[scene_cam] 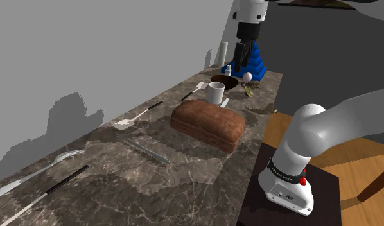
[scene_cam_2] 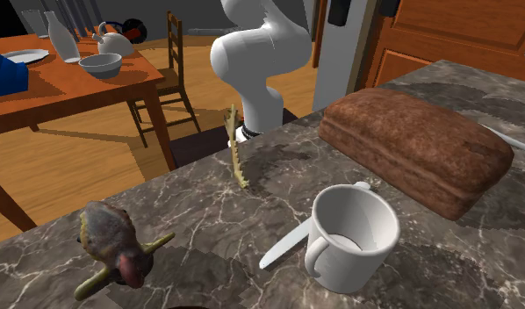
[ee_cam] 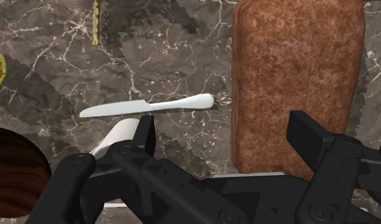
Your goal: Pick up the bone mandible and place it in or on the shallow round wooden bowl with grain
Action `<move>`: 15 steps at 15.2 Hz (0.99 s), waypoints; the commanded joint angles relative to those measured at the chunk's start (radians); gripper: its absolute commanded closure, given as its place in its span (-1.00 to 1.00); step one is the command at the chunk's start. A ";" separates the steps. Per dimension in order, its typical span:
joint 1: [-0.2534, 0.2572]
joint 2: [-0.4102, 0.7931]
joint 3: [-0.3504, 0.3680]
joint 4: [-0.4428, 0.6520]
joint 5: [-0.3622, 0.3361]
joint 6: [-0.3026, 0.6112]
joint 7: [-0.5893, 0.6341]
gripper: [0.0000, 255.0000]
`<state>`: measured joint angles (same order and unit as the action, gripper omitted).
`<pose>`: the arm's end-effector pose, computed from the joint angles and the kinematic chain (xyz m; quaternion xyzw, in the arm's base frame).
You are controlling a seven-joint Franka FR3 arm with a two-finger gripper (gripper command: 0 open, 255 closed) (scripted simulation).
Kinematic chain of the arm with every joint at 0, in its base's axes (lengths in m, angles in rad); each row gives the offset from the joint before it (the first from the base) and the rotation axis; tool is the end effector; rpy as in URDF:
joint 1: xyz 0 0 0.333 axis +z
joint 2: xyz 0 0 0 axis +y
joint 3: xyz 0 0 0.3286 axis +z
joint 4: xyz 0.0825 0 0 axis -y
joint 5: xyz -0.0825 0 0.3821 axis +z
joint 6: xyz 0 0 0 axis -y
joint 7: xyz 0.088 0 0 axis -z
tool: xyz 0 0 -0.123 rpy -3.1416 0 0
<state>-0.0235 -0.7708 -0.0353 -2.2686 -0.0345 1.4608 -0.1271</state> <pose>0.2879 -0.0254 0.6100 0.9991 0.0378 -0.0190 0.0032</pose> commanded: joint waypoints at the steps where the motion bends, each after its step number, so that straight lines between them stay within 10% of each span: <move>1: 0.000 0.000 0.000 0.000 0.000 0.000 0.000 -1.00; 15: -0.174 -0.136 -0.027 -0.438 -0.255 0.222 0.106 -1.00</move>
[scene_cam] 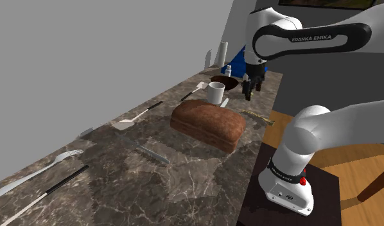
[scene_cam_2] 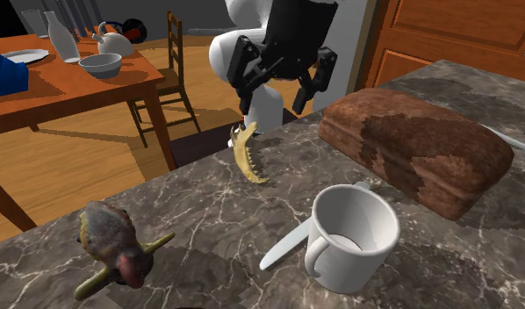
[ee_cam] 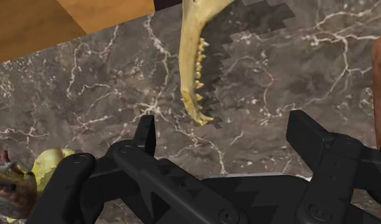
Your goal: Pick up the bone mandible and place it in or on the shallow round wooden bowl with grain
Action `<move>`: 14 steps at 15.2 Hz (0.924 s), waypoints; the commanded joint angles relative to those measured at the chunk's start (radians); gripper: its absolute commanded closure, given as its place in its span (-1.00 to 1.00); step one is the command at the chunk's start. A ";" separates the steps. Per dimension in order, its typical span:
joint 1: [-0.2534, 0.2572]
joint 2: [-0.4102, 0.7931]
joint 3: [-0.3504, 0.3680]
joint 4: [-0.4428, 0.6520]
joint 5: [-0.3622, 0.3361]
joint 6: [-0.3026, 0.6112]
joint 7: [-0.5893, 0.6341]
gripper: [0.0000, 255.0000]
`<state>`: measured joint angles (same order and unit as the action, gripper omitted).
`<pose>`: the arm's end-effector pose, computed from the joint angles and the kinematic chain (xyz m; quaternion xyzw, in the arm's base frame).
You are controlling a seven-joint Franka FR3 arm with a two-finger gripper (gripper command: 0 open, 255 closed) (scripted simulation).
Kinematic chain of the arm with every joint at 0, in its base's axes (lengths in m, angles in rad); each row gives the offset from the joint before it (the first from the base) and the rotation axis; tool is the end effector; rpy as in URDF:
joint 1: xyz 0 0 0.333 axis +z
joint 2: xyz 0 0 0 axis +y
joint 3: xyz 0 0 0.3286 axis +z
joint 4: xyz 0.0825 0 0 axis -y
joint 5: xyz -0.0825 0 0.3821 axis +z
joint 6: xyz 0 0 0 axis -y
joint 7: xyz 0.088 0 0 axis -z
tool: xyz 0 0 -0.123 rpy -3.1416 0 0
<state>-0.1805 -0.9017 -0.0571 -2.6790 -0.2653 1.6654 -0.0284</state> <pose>0.2452 -0.0909 0.4741 0.9899 -0.0719 -0.0682 0.1010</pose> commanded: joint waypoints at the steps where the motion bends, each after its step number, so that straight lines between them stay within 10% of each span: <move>1: -0.033 -0.012 -0.010 -0.055 -0.046 0.034 0.015 -1.00; 14: -0.107 -0.017 -0.063 -0.215 -0.154 0.183 0.040 -1.00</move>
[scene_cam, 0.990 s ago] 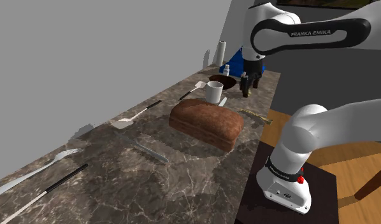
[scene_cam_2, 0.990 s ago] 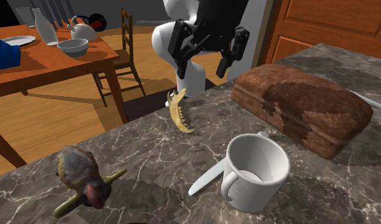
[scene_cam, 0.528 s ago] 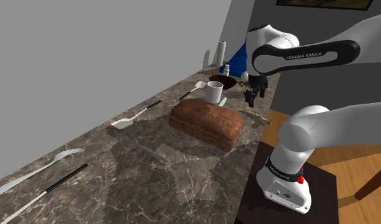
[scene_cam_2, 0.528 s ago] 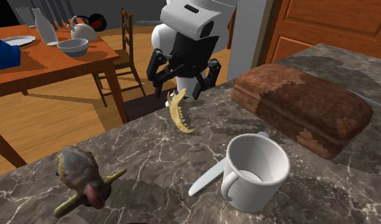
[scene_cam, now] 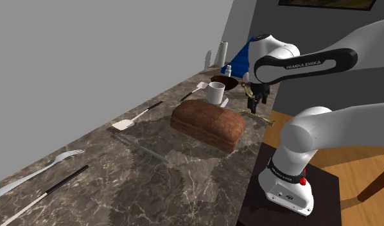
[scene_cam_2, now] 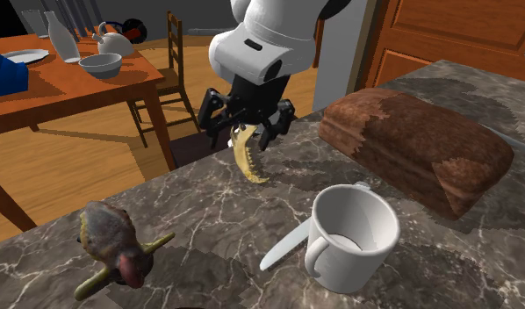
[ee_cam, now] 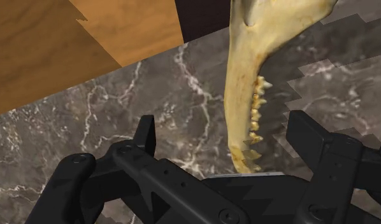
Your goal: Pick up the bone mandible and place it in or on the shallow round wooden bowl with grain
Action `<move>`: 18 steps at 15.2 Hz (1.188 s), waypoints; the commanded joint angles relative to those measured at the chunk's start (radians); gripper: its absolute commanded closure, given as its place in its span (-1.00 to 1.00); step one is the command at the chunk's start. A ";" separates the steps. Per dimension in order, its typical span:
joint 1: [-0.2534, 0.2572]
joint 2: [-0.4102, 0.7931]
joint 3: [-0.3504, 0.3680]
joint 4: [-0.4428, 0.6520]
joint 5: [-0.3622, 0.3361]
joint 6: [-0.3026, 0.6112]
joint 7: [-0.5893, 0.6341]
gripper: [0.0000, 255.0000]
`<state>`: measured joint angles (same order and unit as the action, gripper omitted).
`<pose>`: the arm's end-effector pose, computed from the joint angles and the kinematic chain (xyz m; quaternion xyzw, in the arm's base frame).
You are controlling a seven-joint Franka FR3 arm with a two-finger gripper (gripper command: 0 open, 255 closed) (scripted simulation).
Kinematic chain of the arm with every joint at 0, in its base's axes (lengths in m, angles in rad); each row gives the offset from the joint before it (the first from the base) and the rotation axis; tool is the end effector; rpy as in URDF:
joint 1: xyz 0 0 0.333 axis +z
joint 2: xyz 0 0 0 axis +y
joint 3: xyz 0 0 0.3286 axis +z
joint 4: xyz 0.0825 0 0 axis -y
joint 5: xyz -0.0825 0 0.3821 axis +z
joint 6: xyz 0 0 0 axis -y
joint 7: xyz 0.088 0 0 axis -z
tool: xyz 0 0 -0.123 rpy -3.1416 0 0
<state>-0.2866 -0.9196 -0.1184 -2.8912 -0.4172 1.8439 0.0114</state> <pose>0.2164 -0.1284 0.3942 0.9807 -0.1105 -0.0856 0.1365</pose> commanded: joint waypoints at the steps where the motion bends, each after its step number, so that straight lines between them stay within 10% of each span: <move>1: -0.001 0.001 -0.001 -0.003 -0.002 0.004 0.000 -1.00; 5: -0.001 0.001 -0.001 -0.003 -0.002 0.004 0.000 -1.00; 6: -0.001 0.001 -0.001 -0.003 -0.002 0.004 0.000 1.00; 15: -0.001 0.001 -0.001 -0.003 -0.002 0.004 0.000 1.00; 16: -0.001 0.001 -0.001 -0.003 -0.002 0.004 0.000 -1.00; 18: -0.038 -0.141 -0.173 -0.008 0.117 -0.073 -0.111 -1.00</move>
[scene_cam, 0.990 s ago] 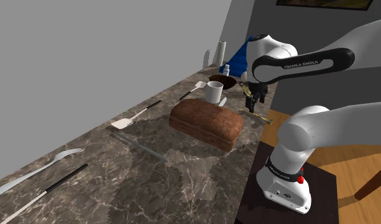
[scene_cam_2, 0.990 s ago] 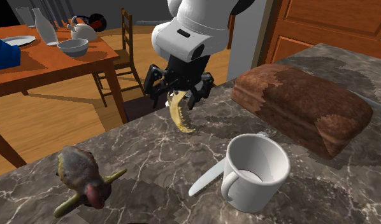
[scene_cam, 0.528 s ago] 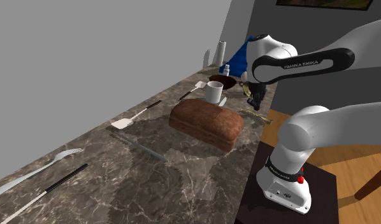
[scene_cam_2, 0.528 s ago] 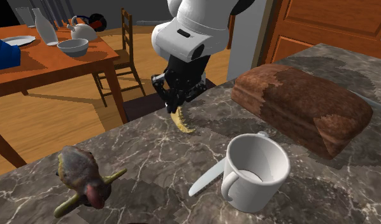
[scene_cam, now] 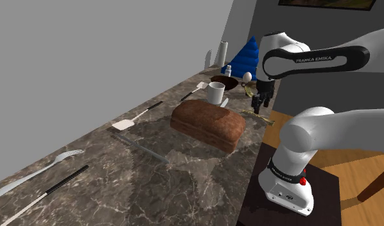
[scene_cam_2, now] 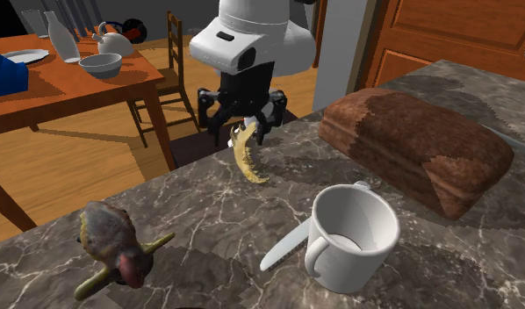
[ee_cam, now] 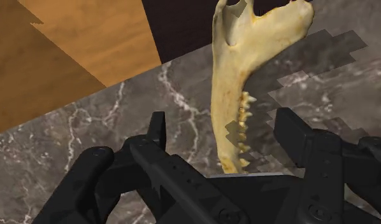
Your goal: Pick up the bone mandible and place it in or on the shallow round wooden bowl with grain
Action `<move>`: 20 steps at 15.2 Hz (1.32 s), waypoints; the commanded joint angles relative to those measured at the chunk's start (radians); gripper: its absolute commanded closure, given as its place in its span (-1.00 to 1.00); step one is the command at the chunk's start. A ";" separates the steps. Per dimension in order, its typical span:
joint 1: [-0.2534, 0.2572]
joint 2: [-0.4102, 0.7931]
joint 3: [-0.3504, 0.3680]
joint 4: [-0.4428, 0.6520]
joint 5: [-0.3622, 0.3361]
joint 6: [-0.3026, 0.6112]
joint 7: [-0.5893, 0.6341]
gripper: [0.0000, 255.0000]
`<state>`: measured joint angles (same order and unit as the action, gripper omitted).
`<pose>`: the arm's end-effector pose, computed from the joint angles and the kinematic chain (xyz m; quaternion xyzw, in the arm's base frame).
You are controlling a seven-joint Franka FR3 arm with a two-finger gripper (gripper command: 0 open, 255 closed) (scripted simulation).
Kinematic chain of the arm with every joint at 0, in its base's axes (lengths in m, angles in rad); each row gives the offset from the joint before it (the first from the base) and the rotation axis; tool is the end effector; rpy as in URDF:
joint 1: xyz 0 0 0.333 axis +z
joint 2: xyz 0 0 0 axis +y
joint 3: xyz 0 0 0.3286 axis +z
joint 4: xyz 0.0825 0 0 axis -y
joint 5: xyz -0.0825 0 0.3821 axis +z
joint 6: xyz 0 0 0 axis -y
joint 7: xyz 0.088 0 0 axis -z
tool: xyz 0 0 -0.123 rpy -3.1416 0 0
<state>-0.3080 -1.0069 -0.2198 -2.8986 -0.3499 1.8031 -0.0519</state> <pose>0.1938 -0.1403 0.4014 0.9872 -0.1335 -0.0610 0.0628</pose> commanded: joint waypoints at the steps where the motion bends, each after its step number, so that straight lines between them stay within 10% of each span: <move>1: -0.030 -0.083 -0.116 0.001 0.074 -0.054 -0.070 -1.00; 16: -0.051 -0.070 -0.149 -0.095 0.036 0.052 -0.069 -1.00; 17: -0.051 -0.070 -0.149 -0.095 0.036 0.052 -0.069 1.00; 20: -0.051 -0.070 -0.149 -0.095 0.036 0.052 -0.069 1.00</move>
<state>-0.3594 -1.0772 -0.3686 -2.9918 -0.3153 1.8557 -0.1208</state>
